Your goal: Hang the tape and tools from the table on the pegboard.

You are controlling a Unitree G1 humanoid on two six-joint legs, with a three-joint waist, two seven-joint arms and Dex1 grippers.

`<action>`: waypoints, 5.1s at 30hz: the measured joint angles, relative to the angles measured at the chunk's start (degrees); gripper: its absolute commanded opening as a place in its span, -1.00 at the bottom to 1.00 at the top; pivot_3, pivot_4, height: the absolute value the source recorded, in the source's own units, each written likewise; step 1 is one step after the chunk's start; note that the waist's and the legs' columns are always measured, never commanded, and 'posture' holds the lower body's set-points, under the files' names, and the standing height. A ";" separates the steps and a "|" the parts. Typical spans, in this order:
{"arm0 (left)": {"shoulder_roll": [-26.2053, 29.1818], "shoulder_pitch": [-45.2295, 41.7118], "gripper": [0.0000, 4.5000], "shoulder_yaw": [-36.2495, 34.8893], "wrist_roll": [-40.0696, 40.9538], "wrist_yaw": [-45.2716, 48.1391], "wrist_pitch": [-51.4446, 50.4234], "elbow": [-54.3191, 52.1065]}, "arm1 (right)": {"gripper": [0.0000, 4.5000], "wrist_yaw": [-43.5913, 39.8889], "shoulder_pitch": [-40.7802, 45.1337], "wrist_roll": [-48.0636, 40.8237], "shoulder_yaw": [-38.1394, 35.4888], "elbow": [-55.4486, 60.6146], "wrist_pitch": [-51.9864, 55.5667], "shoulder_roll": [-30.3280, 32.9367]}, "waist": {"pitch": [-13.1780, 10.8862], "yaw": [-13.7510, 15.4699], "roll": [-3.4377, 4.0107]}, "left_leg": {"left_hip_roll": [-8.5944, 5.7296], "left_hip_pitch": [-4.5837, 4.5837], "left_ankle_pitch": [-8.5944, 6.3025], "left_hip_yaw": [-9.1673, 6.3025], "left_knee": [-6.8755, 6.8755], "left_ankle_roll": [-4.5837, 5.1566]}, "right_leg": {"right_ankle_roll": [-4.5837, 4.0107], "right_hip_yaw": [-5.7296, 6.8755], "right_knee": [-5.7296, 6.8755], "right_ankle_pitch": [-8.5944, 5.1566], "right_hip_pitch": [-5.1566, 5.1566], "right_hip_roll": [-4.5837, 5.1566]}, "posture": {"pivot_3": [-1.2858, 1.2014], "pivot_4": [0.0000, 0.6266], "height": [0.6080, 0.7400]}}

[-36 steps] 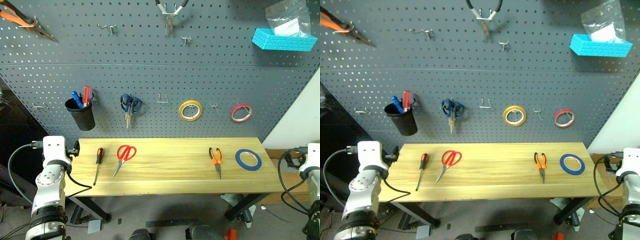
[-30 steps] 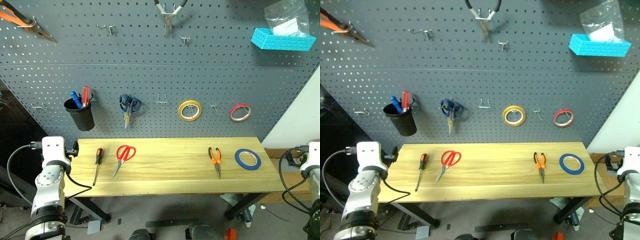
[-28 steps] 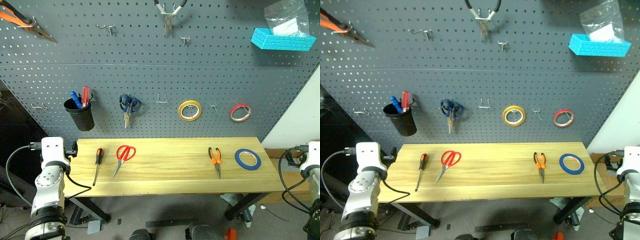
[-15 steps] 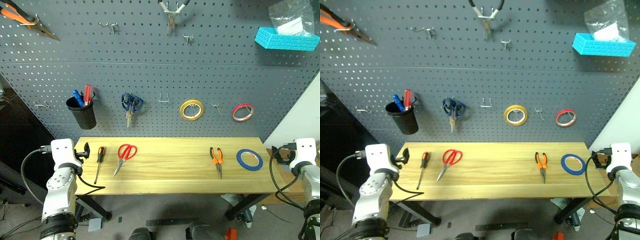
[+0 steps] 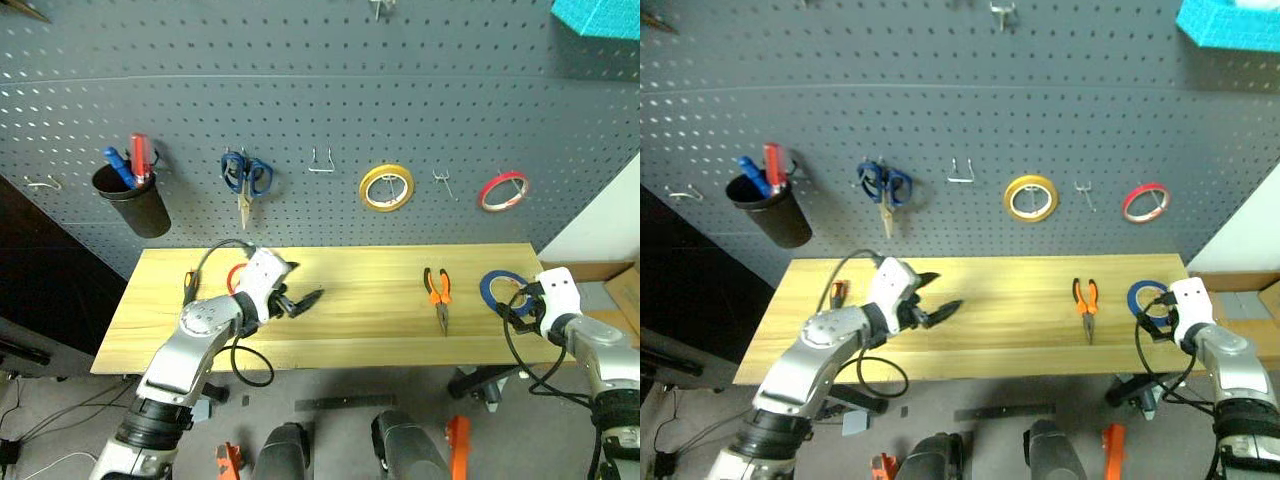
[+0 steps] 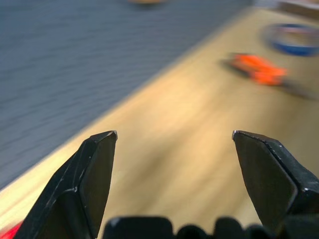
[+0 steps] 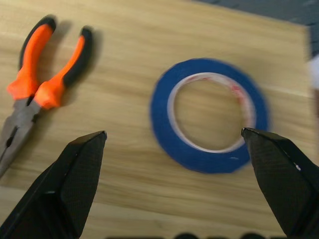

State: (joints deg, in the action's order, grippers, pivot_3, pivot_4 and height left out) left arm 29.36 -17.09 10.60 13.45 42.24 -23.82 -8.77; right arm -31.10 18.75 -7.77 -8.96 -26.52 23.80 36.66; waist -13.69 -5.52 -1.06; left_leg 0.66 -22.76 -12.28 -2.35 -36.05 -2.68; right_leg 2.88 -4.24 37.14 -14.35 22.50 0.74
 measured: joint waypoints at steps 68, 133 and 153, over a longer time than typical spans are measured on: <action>-7.61 -17.31 0.79 -2.56 2.79 9.48 6.65 2.83 | -0.82 14.99 4.54 6.90 7.38 54.89 17.74 -17.03 | -5.28 -1.02 -0.39 | -0.09 -2.03 -0.10 -0.47 -0.92 0.13 | 0.38 0.28 0.81 0.09 1.80 0.44 | -0.11 0.05 1.00; -0.55 -13.26 0.79 -4.03 0.31 14.41 9.84 10.80 | 0.18 28.89 16.84 3.54 -0.19 6.35 26.87 -24.72 | -5.11 -1.03 -0.57 | -0.06 -2.04 -0.08 -0.47 -0.93 0.19 | 0.30 0.29 1.02 0.15 1.90 0.45 | -0.10 -0.06 1.00; 3.25 -2.46 0.79 -21.98 12.34 7.95 3.97 1.75 | 0.18 32.25 17.80 3.08 20.20 60.72 38.29 -35.24 | -4.96 -0.97 -0.82 | 0.01 -2.09 0.05 -0.54 -0.95 -0.02 | 0.27 0.20 1.69 0.12 2.47 0.43 | -0.05 -0.19 1.00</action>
State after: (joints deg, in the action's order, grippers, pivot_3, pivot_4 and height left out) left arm 32.61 -19.55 -11.38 25.79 50.18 -19.85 -7.01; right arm 1.15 36.55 -4.69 11.24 34.20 62.09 1.42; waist -18.65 -6.50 -1.88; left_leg 0.67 -24.85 -12.23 -2.89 -37.00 -2.70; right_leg 3.15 -4.04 38.83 -14.23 24.98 1.17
